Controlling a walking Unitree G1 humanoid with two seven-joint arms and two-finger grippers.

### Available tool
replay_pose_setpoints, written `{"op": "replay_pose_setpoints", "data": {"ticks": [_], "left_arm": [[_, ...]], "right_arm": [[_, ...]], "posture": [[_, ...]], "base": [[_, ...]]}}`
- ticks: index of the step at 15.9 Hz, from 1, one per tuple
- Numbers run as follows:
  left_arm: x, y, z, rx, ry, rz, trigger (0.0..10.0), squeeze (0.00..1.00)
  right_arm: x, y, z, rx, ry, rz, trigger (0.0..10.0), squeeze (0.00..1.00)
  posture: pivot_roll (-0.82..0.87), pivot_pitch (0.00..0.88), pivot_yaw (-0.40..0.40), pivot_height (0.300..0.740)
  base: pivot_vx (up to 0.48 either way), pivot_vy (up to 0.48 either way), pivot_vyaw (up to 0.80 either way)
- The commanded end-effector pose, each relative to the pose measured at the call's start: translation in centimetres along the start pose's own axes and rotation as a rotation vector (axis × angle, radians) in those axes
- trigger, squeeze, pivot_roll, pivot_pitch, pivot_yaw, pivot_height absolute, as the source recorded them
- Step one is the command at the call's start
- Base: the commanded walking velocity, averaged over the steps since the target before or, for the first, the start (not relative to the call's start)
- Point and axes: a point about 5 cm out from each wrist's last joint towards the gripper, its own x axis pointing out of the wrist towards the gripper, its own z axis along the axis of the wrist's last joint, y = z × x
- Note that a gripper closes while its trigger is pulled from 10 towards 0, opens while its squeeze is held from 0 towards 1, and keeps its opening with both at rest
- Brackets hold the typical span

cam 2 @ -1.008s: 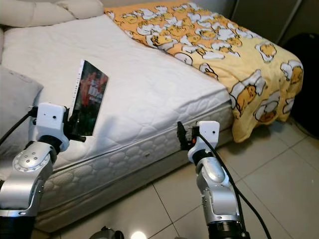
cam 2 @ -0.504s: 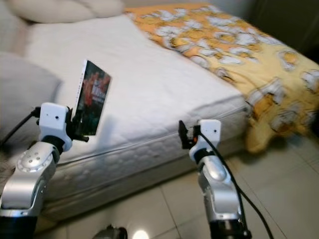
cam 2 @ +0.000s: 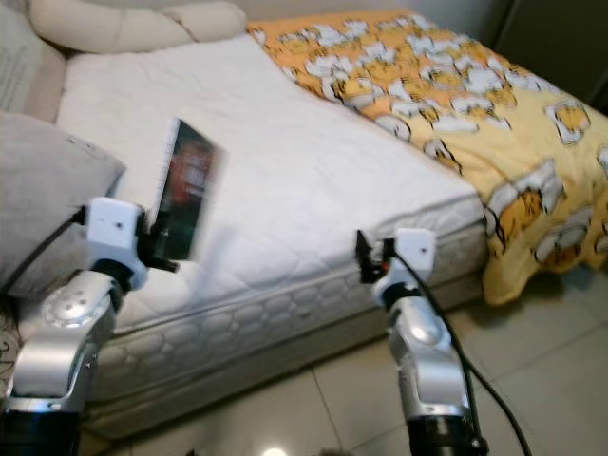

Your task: Clean up the room

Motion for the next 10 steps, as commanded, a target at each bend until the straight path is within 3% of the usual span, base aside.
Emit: {"op": "replay_pose_setpoints", "data": {"ticks": [1,10], "left_arm": [[-0.06,0.72,1.25,0.018,-0.058,0.025,10.0,0.0],[0.14,0.55,1.27,0.015,-0.061,0.015,10.0,0.0]], "right_arm": [[0.2,0.66,0.32,0.01,-0.02,0.017,10.0,0.0],[0.28,0.64,0.35,-0.003,-0.025,0.02,10.0,0.0]], "posture": [[-0.1,0.0,-0.021,0.74],[-0.1,0.0,-0.018,0.74]], "base": [[0.322,0.0,0.0],[0.325,0.0,0.0]]}}
